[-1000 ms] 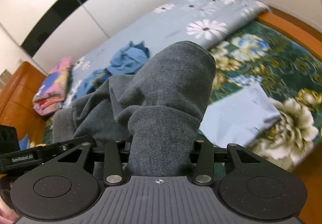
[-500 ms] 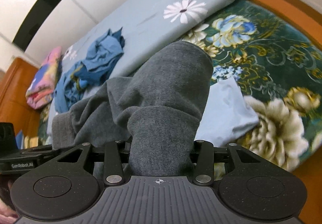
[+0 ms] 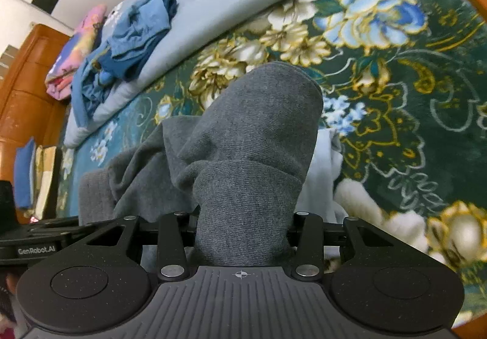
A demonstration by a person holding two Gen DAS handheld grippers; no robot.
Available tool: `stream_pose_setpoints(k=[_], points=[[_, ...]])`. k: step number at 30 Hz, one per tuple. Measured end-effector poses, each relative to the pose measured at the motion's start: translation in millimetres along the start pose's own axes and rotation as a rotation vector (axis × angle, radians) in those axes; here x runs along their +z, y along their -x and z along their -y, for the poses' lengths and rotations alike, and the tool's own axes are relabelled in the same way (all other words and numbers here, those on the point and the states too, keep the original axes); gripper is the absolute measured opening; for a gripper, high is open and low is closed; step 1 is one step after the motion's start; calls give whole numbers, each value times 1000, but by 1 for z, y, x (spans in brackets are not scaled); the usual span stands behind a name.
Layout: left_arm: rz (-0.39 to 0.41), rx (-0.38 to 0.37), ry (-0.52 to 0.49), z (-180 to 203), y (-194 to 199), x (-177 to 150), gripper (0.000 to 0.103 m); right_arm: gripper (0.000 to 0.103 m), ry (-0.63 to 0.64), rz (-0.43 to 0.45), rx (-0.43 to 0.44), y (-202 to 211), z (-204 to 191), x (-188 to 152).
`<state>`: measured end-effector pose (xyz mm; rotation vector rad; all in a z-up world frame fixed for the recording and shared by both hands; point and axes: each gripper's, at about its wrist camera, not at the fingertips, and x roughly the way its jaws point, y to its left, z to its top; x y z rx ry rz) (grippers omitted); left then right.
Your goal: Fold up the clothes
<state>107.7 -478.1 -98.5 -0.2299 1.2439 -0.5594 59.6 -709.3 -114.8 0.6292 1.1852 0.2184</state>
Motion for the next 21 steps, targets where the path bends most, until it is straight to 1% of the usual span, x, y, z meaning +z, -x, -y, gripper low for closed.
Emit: stream_pose_setpoints(k=[1,4,7,11,13,14,16,17,19,21], points=[[2,5,-8,-3,-2,3,40,38,-7,-1,12,-6,3,2],[-28,18,-32,-15,-15,14,41,38,-20,-8,31,-23,10,10],[-19,56,-28,-30,-31,19,41,38,-11,-20,24,-43,15,17],[-1,73,-27,-39,-44,24,41,39,-25,-34,6,-65,23,27],[-19,86,-30,-46,-51,23,43,41,-23,-41,-6,-71,27,28],[-22,96,-30,-51,-54,22,44,42,-19,-44,-8,-73,29,28],[-25,100,1,-65,-58,17,50,48,-11,-51,-10,-76,33,27],[-26,102,16,-72,-60,15,52,49,-10,-56,-7,-78,35,26],[-30,110,30,-83,-62,10,60,53,7,-65,-12,-79,33,26],[-39,108,35,-86,-64,10,61,53,20,-69,-20,-78,29,26]])
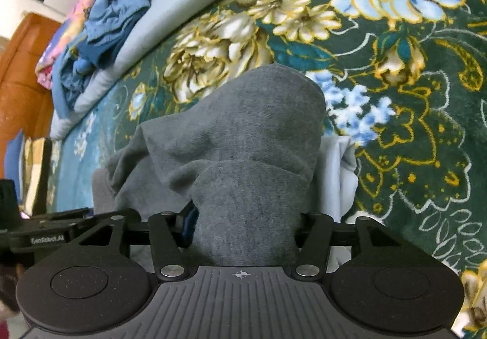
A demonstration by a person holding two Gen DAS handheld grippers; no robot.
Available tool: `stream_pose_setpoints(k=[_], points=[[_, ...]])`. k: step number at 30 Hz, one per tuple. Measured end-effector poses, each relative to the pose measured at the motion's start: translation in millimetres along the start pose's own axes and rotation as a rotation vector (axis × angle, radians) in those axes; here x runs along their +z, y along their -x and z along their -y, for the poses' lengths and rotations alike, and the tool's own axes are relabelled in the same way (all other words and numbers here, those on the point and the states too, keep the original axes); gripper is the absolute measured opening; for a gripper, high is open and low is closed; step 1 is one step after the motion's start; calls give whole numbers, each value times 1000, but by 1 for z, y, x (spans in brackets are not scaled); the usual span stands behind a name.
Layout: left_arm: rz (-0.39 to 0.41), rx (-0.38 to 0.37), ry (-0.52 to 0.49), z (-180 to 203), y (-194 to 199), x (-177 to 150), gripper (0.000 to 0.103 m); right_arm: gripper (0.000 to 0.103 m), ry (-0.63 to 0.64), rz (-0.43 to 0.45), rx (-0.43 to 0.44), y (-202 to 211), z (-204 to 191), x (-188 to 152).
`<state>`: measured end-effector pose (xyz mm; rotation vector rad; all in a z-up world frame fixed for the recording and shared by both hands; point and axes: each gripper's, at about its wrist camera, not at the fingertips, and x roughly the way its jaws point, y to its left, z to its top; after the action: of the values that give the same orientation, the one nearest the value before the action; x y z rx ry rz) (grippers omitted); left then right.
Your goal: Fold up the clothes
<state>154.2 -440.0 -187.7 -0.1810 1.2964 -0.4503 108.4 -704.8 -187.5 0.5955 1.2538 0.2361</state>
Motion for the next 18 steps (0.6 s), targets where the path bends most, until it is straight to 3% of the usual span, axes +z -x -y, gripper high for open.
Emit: stream_pose_setpoints(k=[4,7,11,15,18], points=[[-4,-19,5,4,8,6,58,53,28,-4,-21,5,-8,1],[6,5,-14,9,24,11,70,57,53,11,-44,21,-14,-1],[77,69,-32,14,59,10,76,60,48,98,-99,59,-13,-10],[171,129,-129,40,92,4,77,62,71,193,-148,97,-24,-19],[188,129,-218,67,92,-4,74,51,154,171,-157,98,-45,-25]])
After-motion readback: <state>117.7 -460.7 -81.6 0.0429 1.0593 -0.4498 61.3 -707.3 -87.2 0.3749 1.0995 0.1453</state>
